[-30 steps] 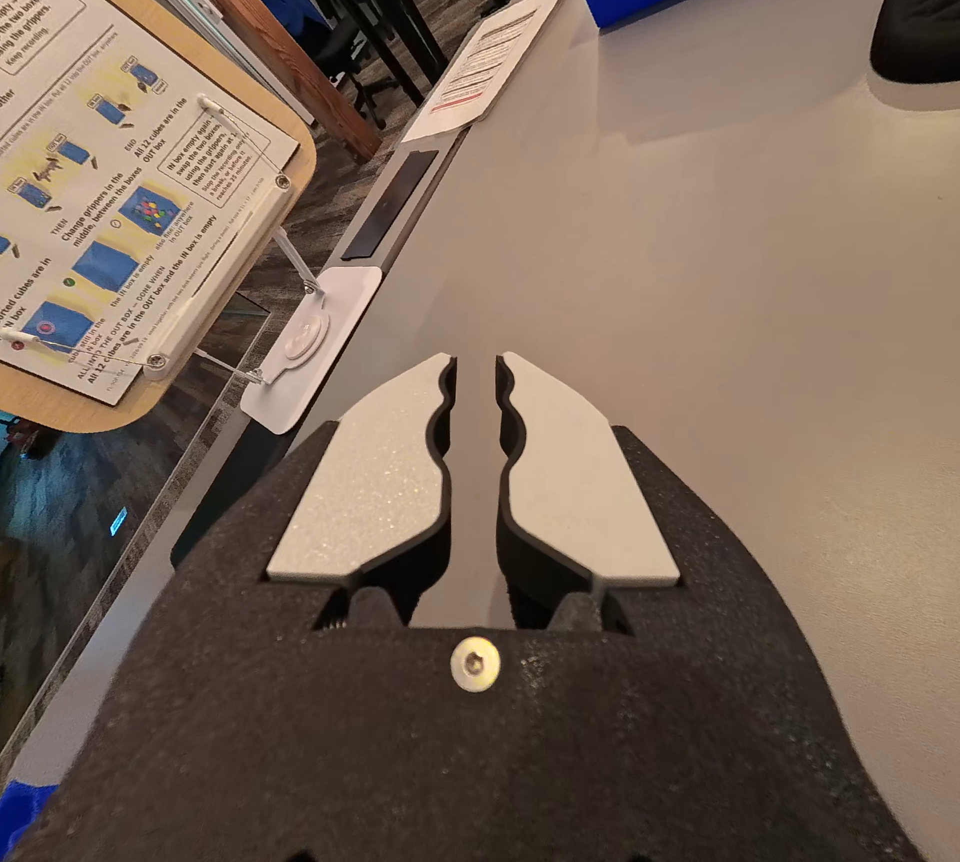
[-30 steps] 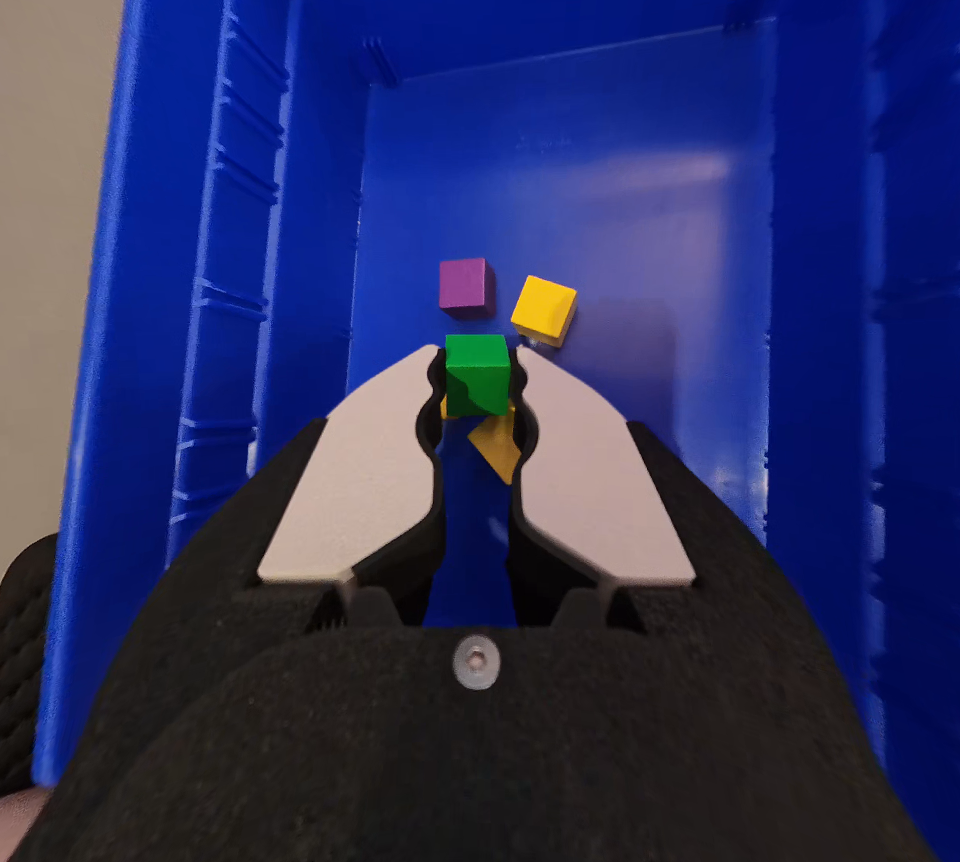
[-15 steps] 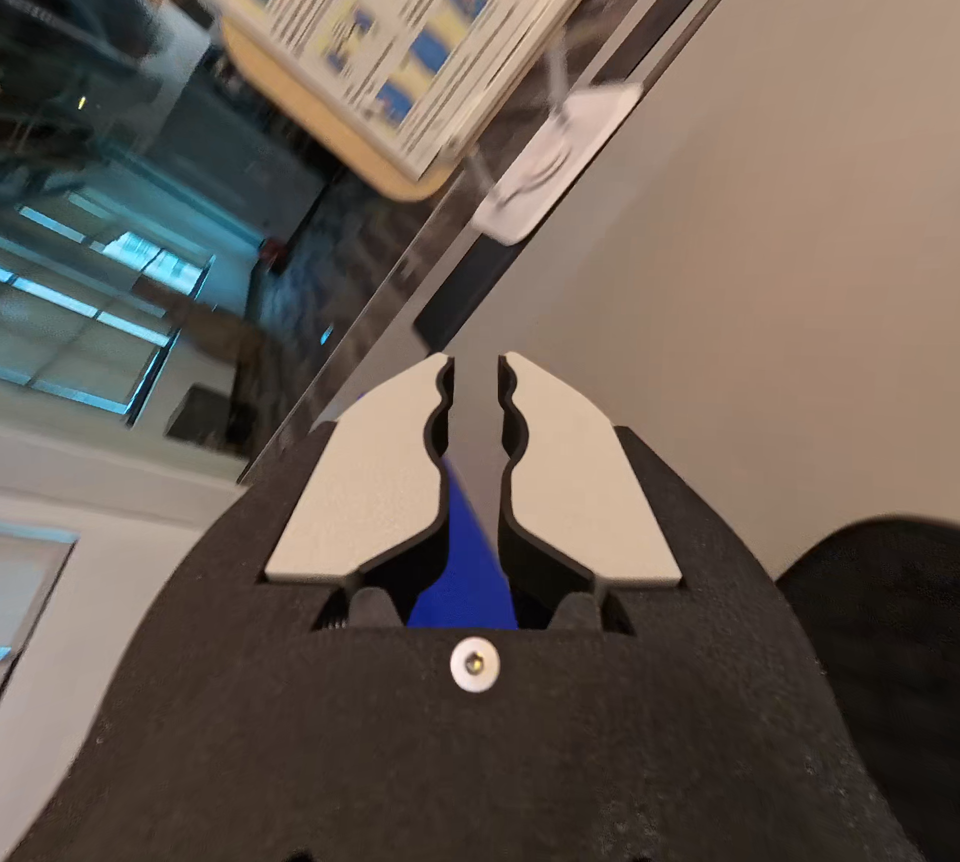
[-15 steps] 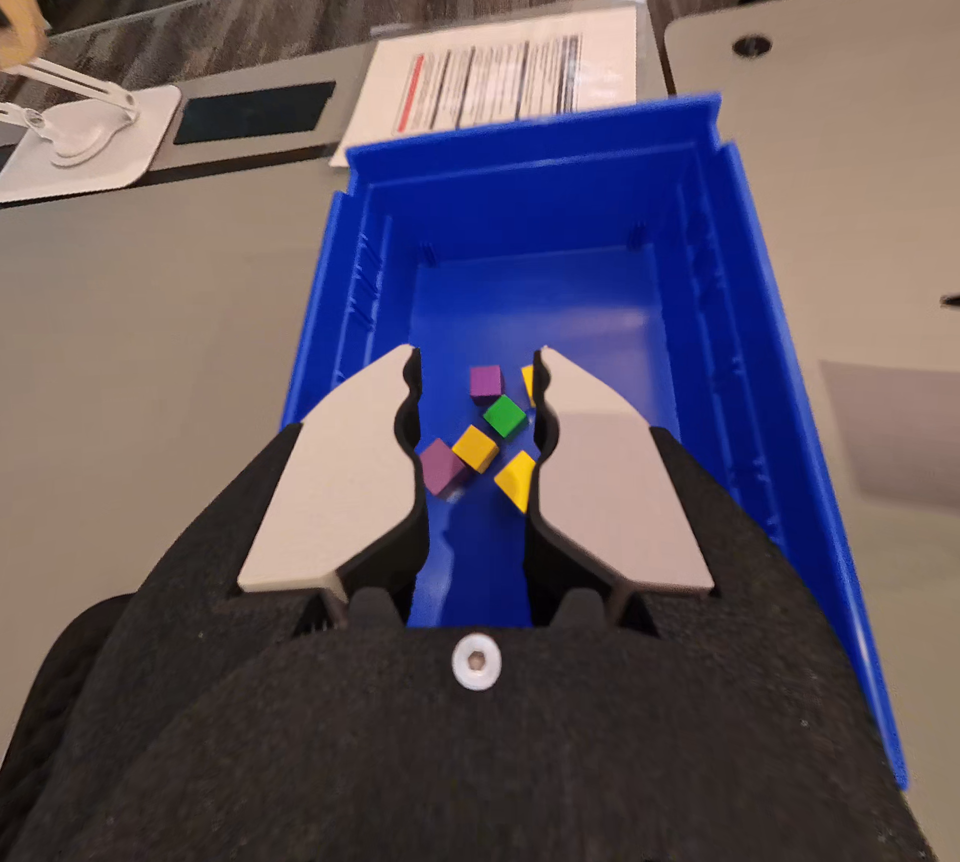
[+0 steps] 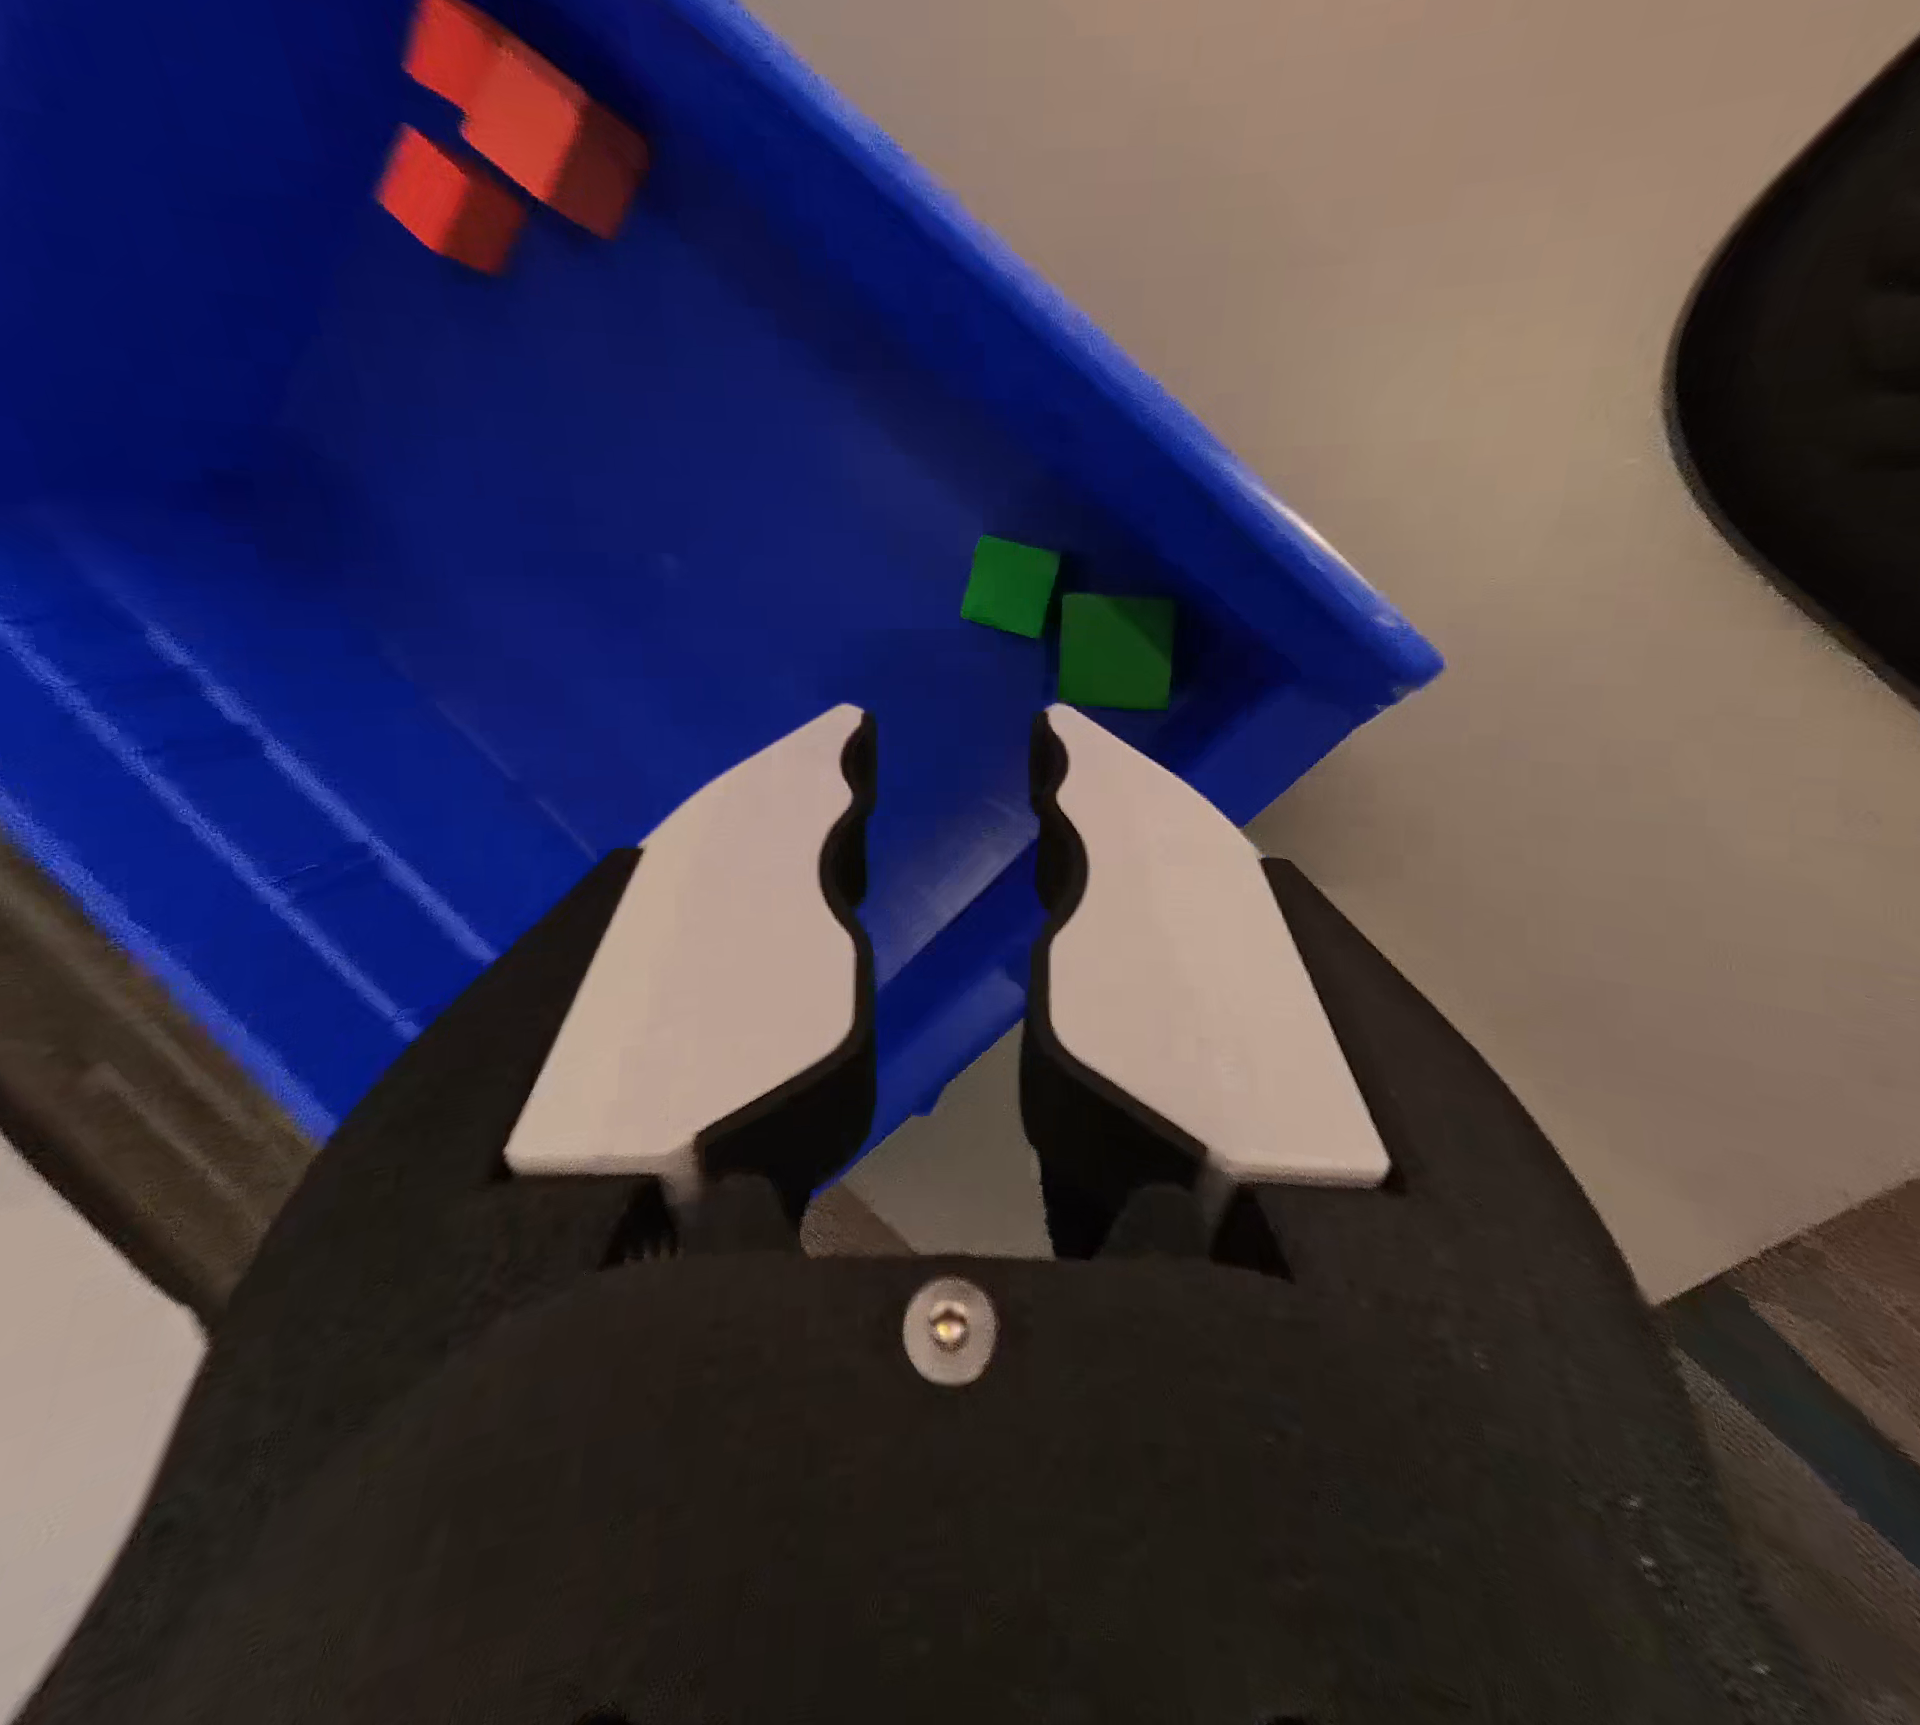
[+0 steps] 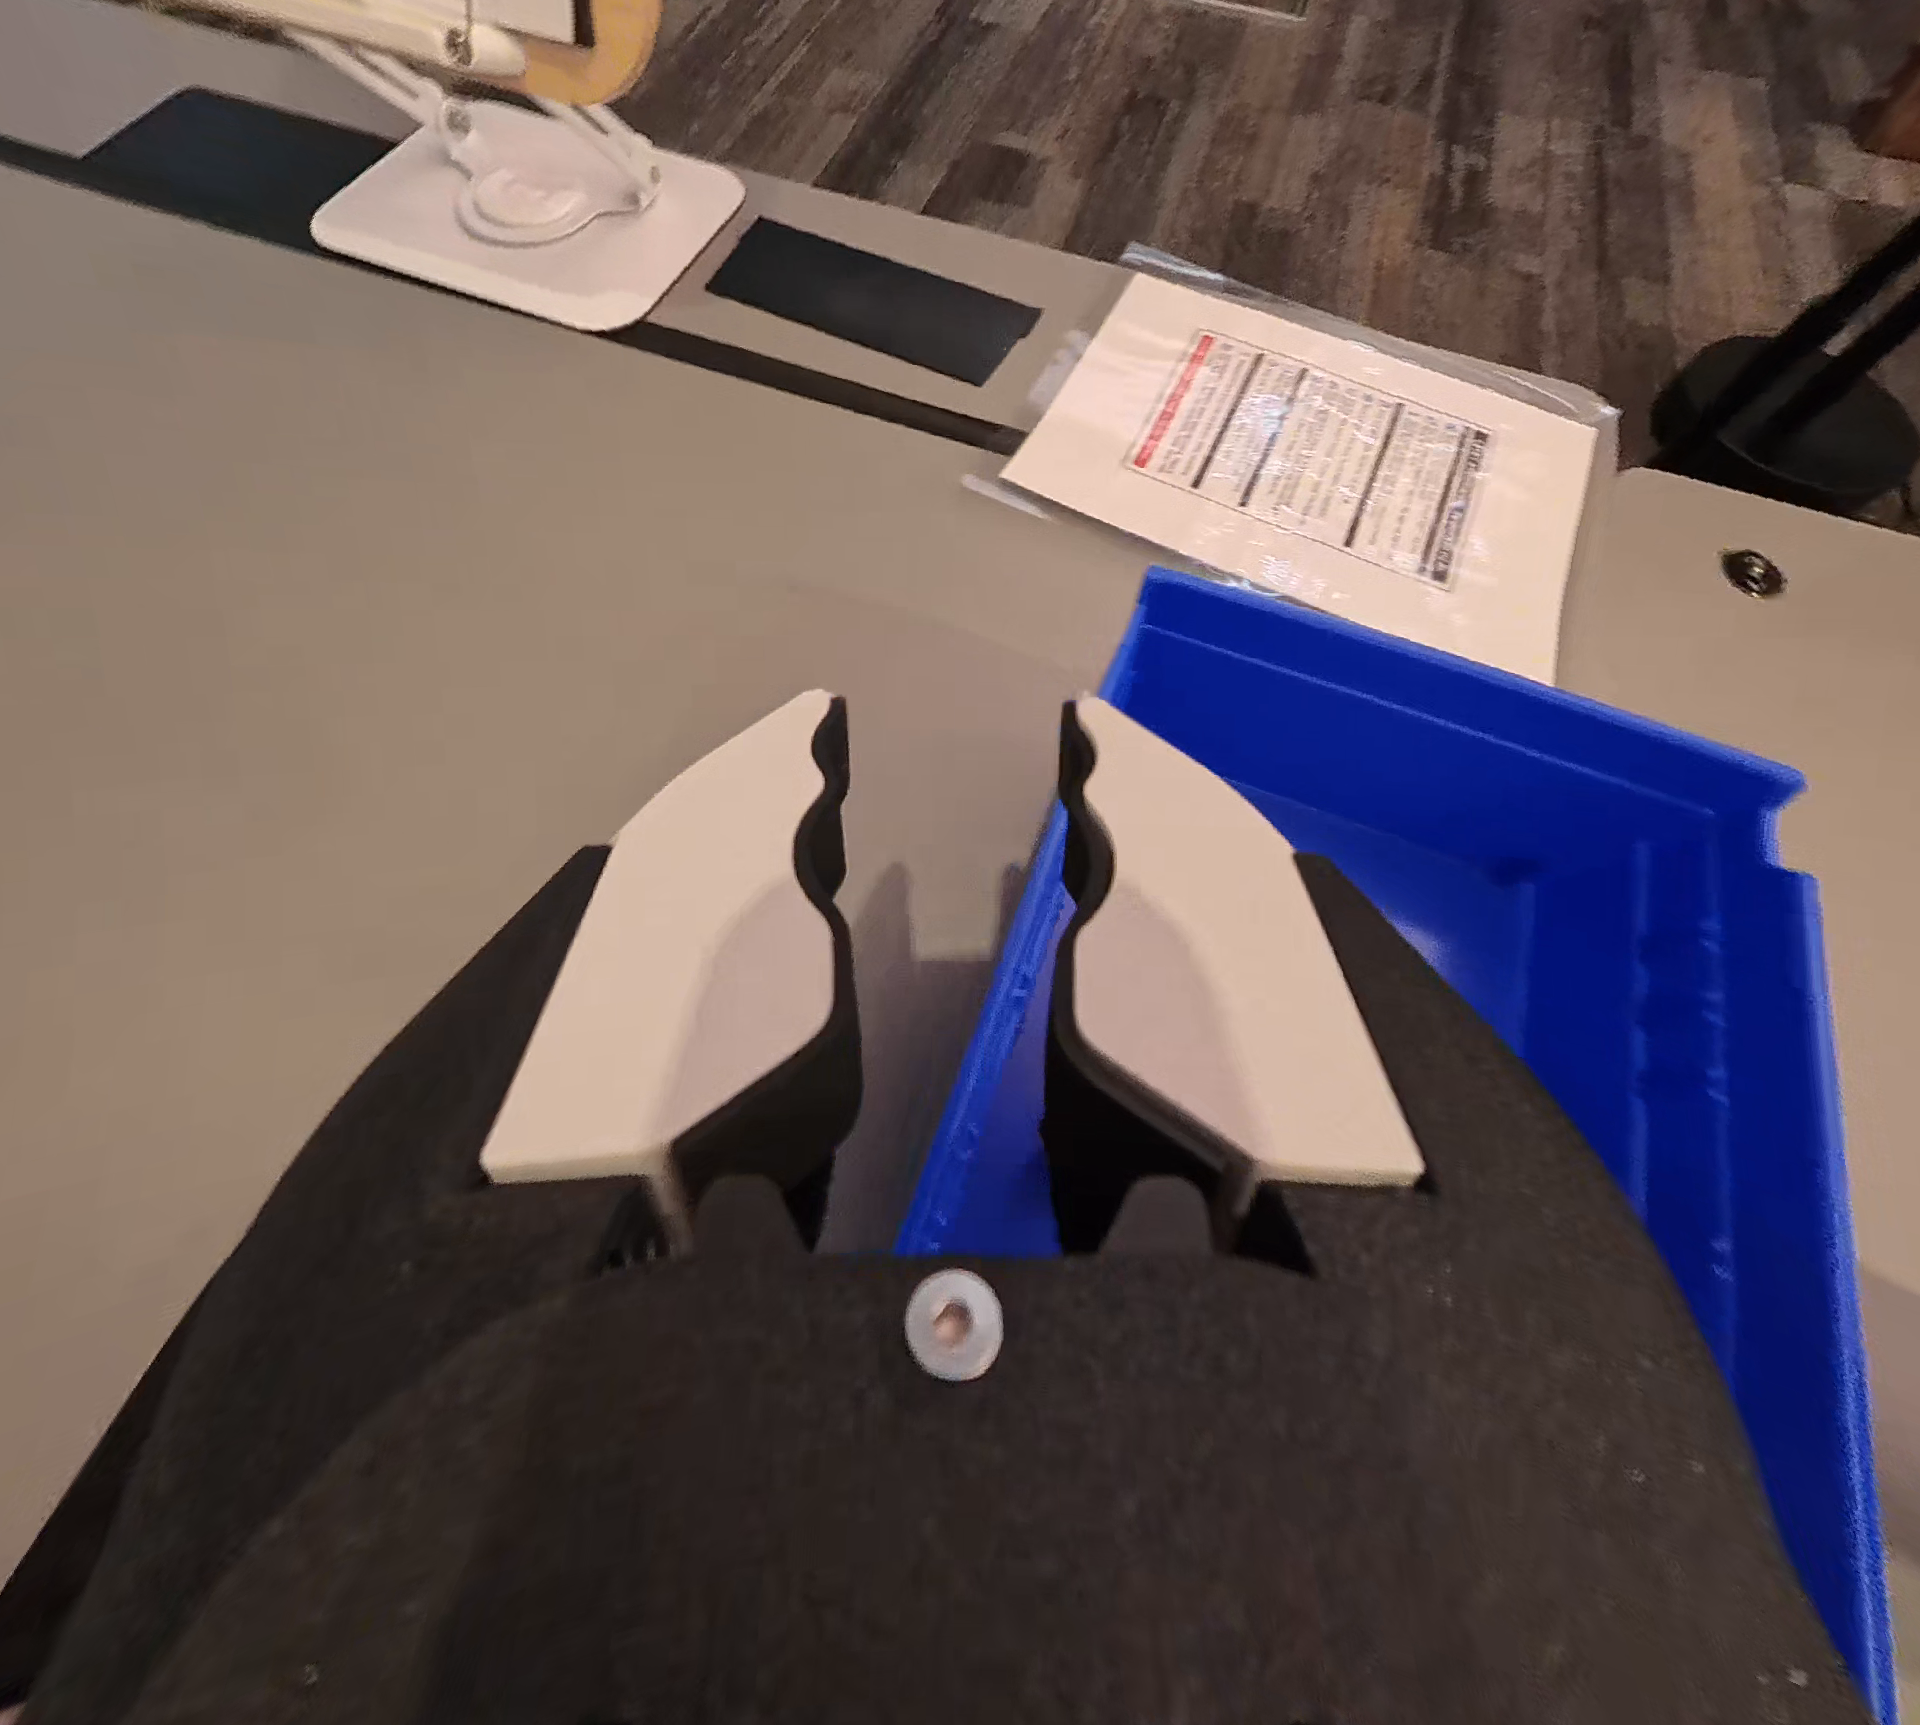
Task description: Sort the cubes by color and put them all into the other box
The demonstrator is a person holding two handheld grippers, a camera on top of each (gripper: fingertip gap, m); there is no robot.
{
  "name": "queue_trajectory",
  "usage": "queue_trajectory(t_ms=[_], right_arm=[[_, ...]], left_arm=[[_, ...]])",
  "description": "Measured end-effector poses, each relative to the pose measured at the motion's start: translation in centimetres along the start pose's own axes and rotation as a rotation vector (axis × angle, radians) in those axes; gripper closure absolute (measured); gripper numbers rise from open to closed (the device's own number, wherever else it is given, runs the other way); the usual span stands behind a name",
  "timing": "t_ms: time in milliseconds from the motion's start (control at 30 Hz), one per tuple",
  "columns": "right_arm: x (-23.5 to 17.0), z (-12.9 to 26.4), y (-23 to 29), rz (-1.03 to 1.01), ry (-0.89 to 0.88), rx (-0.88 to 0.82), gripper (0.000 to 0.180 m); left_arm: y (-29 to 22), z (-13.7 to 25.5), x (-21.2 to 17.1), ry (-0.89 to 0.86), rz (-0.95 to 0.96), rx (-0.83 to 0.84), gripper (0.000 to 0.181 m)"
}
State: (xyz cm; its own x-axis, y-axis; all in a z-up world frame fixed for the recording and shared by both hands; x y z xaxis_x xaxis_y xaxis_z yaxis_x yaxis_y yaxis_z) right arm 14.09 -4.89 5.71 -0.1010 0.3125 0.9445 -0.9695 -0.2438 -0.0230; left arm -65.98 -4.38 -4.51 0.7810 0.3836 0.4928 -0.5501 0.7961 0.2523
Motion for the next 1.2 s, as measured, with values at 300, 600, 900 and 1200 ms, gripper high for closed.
queue_trajectory(t_ms=[300, 600, 900, 1200], right_arm=[[-1.2, -3.3, 3.0, 0.095, 0.161, 0.055, 0.14], [-1.7, -3.6, 2.9, 0.105, 0.185, 0.057, 0.14], [-1.9, -2.7, 2.2, 0.063, 0.158, 0.051, 0.141], [-2.4, -3.0, 2.6, 0.069, 0.193, 0.066, 0.141]], left_arm=[[-1.8, -3.1, -1.1, 0.144, 0.101, -0.215, 0.145], [-1.4, -3.7, -0.9, 0.211, 0.039, -0.228, 0.141], [2.1, -3.7, -1.8, 0.174, 0.032, -0.073, 0.151], [1.4, -4.8, -2.4, 0.21, -0.073, -0.093, 0.142]])
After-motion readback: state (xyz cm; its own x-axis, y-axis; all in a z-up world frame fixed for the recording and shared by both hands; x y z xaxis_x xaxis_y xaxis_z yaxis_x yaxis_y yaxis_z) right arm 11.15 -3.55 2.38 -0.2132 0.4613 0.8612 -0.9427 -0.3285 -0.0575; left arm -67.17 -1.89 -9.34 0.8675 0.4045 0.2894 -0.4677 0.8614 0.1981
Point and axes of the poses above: each gripper's, where its closed fingertips meet, z back along the fingers, x out of its top, y = z × x across the jaws, the point moved 3 cm from there along z, back along the fingers, and after that the axes turned 12 degrees about -y, right-handed, at the moved point
